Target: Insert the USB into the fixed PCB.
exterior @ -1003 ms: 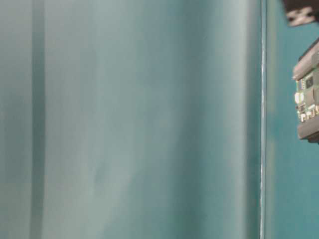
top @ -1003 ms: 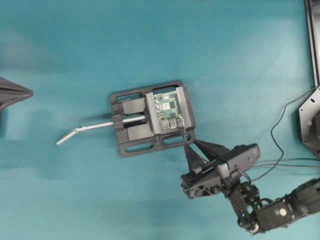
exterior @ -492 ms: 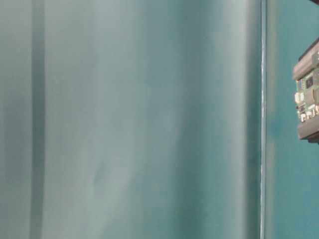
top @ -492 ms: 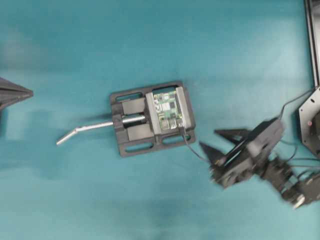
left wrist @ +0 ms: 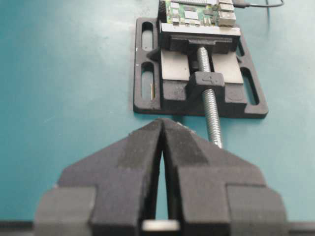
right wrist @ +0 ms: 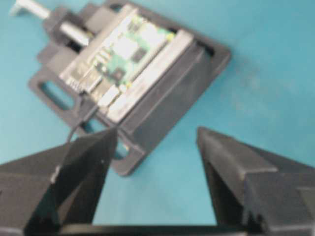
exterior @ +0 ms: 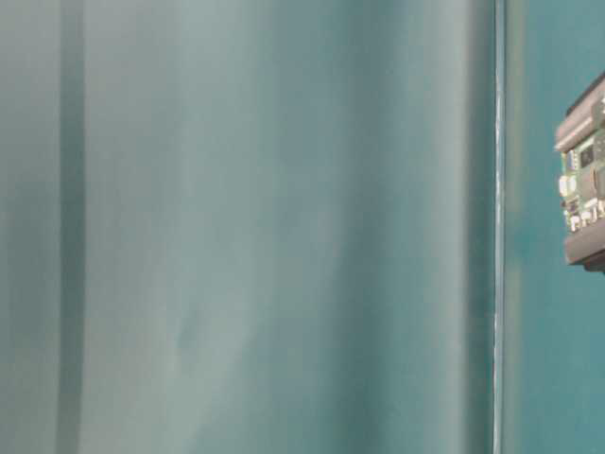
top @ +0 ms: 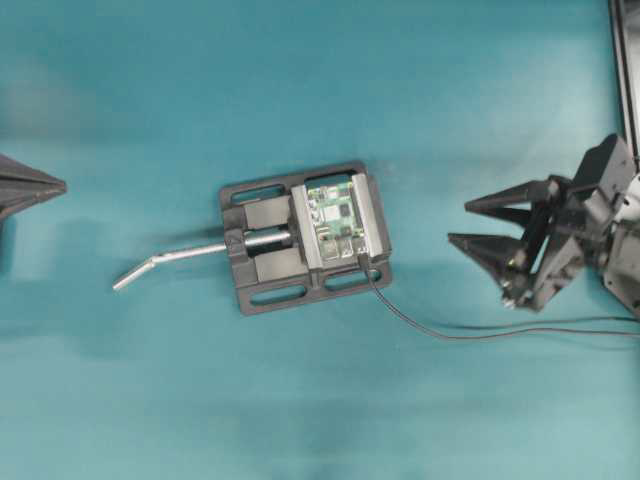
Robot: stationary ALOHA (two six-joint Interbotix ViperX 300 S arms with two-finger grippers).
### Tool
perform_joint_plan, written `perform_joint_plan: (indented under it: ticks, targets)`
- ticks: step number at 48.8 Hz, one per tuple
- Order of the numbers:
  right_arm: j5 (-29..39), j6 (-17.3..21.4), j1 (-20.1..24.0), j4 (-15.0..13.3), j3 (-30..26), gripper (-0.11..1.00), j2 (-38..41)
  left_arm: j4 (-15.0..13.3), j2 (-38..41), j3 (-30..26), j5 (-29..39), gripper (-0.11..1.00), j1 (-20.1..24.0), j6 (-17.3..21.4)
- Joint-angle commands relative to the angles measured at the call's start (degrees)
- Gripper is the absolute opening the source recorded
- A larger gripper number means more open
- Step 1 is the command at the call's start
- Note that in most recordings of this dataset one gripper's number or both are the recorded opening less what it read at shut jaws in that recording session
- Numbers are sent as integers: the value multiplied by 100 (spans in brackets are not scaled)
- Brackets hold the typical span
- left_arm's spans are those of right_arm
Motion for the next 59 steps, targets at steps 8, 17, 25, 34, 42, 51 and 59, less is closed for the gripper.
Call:
perform_joint_plan:
  ticks: [8, 17, 25, 34, 42, 51, 59]
  targets:
    - [1556, -993, -1283, -1002, 105, 72, -949, 9, 53, -176, -26, 0, 18, -35]
    - [2953, -1775, -2329, -1310, 220, 72, -1652, 18, 53, -167, -26, 0, 18, -35]
    - [3955, -2136, -2769, -1617, 360, 72, -2241, 9, 62, -167, -26, 0, 18, -44]
    - [4140, -2145, -2804, -1644, 677, 72, -2909, 9, 53, -167, -26, 0, 18, -35]
    - [4184, -2153, -2804, -1969, 1063, 72, -3700, 18, 62, -167, -26, 0, 18, -35]
    - [4219, -2153, -2804, -2479, 1327, 72, -4412, 18, 53, -167, -26, 0, 18, -35]
    - [4315, -2153, -2804, -2672, 1397, 72, -4491, 9, 53, -176, -26, 0, 18, -35]
